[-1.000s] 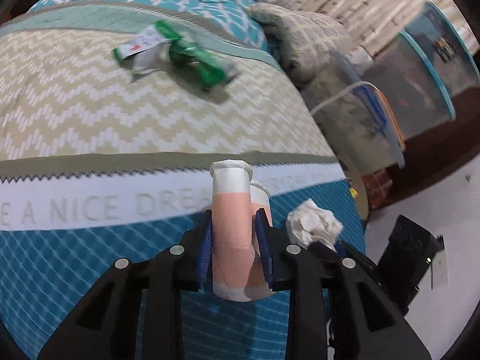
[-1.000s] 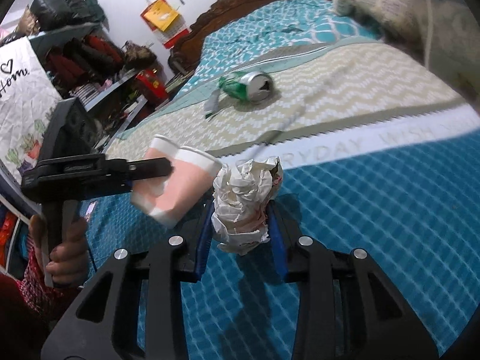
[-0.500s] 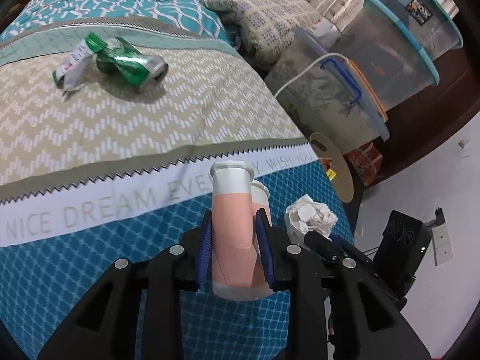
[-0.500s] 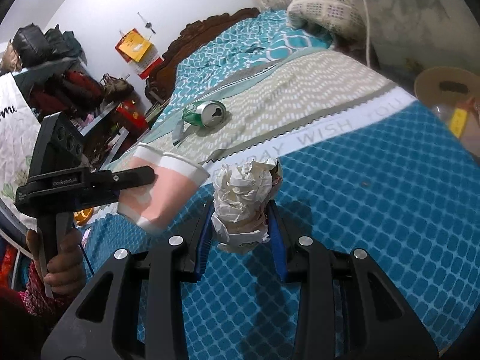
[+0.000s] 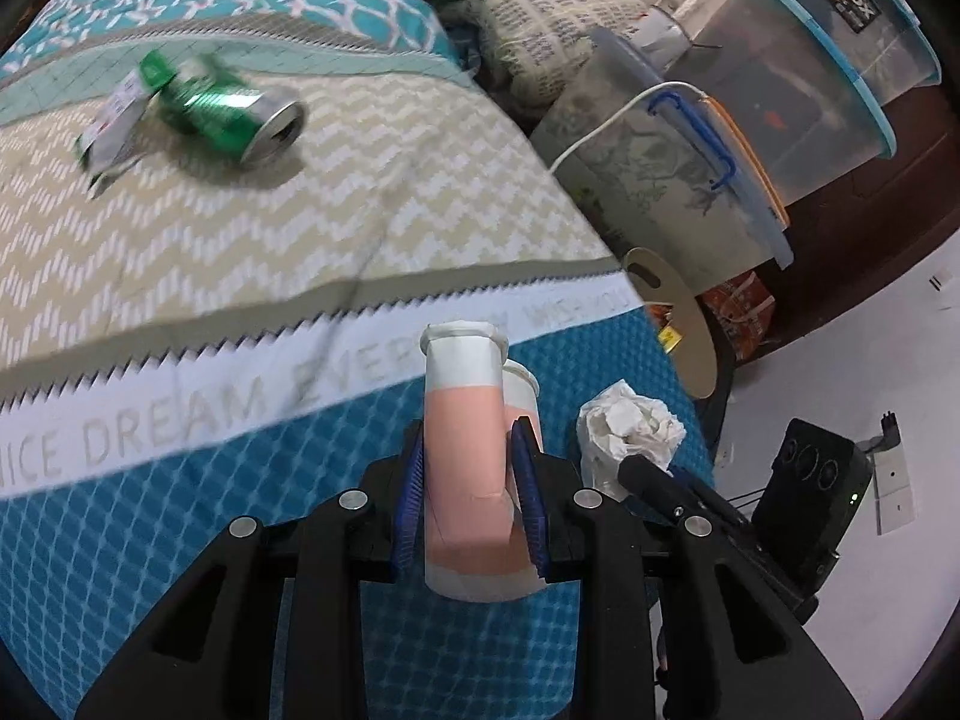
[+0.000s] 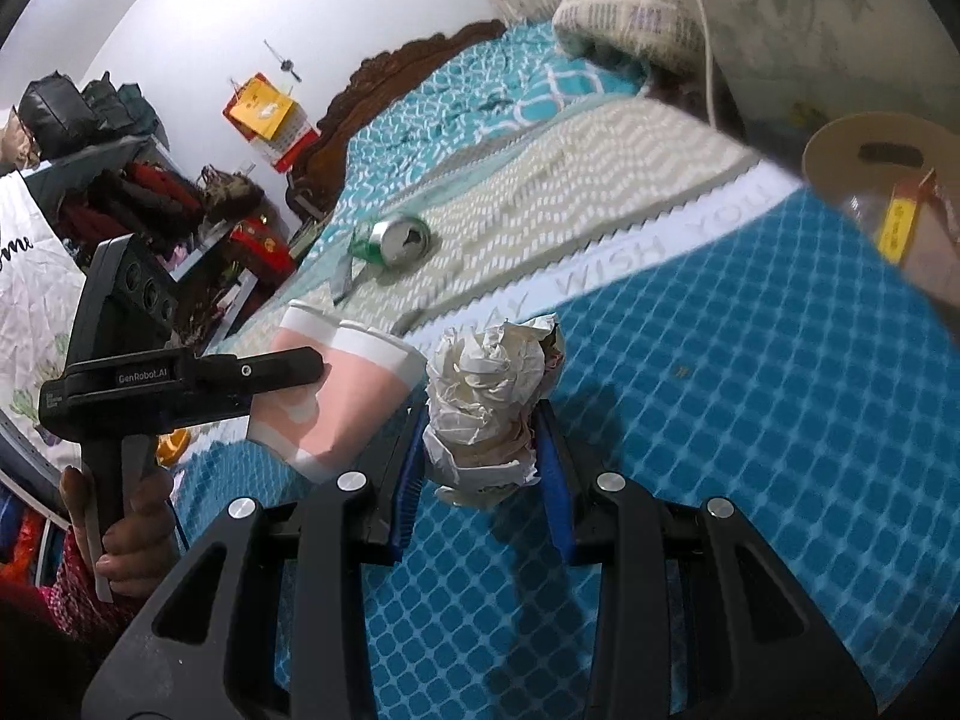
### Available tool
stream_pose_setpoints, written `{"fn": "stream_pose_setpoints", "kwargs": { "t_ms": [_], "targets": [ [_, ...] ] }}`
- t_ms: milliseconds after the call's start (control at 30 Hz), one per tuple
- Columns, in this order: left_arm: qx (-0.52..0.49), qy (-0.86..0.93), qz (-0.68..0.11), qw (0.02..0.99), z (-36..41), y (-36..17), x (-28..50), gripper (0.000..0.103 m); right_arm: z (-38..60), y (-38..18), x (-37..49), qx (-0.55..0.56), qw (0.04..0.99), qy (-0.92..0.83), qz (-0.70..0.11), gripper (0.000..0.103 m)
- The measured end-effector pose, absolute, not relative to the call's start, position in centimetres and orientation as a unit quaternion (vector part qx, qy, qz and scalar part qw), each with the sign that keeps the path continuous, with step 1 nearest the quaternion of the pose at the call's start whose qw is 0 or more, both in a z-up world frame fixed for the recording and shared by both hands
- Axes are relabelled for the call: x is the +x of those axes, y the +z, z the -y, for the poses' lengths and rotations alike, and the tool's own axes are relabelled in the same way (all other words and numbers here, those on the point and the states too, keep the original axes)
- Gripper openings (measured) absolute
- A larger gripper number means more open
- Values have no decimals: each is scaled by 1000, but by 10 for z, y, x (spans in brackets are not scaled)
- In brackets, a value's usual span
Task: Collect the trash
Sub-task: 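Carry the cup with the left tool while the right tool carries the tissue, dropping both into the bin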
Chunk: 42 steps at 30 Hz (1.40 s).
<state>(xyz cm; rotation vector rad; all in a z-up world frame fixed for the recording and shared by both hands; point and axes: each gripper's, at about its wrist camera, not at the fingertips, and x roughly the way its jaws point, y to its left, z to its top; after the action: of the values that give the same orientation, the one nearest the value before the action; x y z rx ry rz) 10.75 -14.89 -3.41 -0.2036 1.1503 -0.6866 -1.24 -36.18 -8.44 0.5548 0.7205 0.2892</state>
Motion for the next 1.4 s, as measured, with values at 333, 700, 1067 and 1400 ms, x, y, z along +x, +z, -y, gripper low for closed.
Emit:
{"fn": "stream_pose_setpoints", "kwargs": {
  "t_ms": [333, 700, 1067, 1400],
  "targets": [
    [-51, -386, -508, 768, 263, 4, 141, 27, 451, -66, -26, 277, 911, 42, -302, 37],
    [12, -455, -515, 727, 438, -7, 170, 28, 571, -73, -27, 290, 910, -90, -282, 39],
    [67, -447, -535, 714, 524, -50, 184, 64, 616, -106, -20, 340, 887, -137, -280, 71],
    [20, -437, -483, 758, 430, -6, 182, 64, 604, -75, -32, 354, 897, -113, -238, 71]
  ]
}}
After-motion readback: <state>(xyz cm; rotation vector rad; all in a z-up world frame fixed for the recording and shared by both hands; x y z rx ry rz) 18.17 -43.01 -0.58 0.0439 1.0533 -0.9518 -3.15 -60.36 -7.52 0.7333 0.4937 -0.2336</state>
